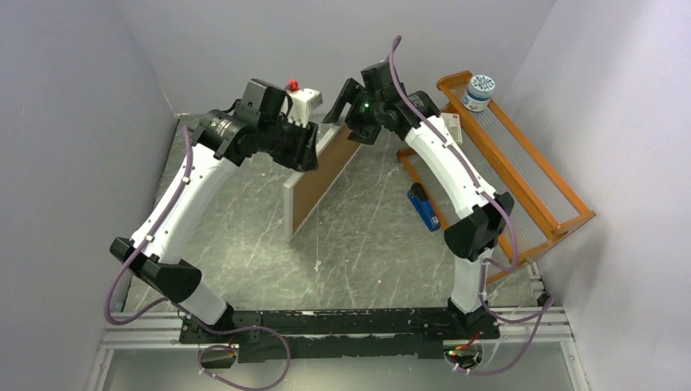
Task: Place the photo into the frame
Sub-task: Turn over the photo frame at the center of the board.
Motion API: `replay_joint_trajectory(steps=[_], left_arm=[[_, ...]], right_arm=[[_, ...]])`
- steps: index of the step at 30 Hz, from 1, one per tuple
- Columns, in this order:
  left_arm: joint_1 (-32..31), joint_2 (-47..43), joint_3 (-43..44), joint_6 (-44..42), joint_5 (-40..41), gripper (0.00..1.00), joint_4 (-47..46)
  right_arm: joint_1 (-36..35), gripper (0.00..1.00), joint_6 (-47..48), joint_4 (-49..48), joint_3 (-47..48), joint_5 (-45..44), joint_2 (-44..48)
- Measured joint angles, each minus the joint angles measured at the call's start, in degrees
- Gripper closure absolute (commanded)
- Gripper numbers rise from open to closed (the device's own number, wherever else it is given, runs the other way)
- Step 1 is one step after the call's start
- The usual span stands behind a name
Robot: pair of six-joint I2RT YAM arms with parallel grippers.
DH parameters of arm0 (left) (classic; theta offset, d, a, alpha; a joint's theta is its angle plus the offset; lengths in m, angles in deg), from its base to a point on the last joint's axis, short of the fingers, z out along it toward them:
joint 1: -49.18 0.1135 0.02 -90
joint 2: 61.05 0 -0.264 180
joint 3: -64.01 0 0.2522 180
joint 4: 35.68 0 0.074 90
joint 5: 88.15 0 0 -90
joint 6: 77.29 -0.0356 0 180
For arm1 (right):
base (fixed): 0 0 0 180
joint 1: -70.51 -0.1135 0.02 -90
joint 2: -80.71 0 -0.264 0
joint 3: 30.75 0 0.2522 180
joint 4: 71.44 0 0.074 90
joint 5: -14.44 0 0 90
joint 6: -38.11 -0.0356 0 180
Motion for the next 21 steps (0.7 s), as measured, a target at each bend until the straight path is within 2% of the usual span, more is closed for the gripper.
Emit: replay_joint_trajectory(steps=[3, 8, 11, 16, 21], left_arm=[[-0.33, -0.33, -3.5, 0.02, -6.03, 0.36, -0.66], [-0.59, -0.13, -6.93, 0.0, -16.59, 0.3, -2.29], [-0.59, -0.13, -7.04, 0.02, -20.61, 0.23, -3.78], [-0.55, 0.35, -6.12, 0.7, -23.34, 0.18, -6.62], [0.76, 0.61, -5.62, 4.31, -20.85, 0.17, -9.84]], right_arm=[[1.16, 0.29, 0.74, 0.11, -3.26, -0.17, 3.08], [4.37, 0.48, 1.57, 0.13, -10.08, 0.22, 8.98], [6.27, 0.61, 2.47, -0.5, -15.1, 1.2, 12.41], [10.93, 0.78, 4.9, -4.9, -26.38, 6.32, 18.47], [16.37, 0.84, 8.41, -10.23, -35.04, 13.92, 19.74]])
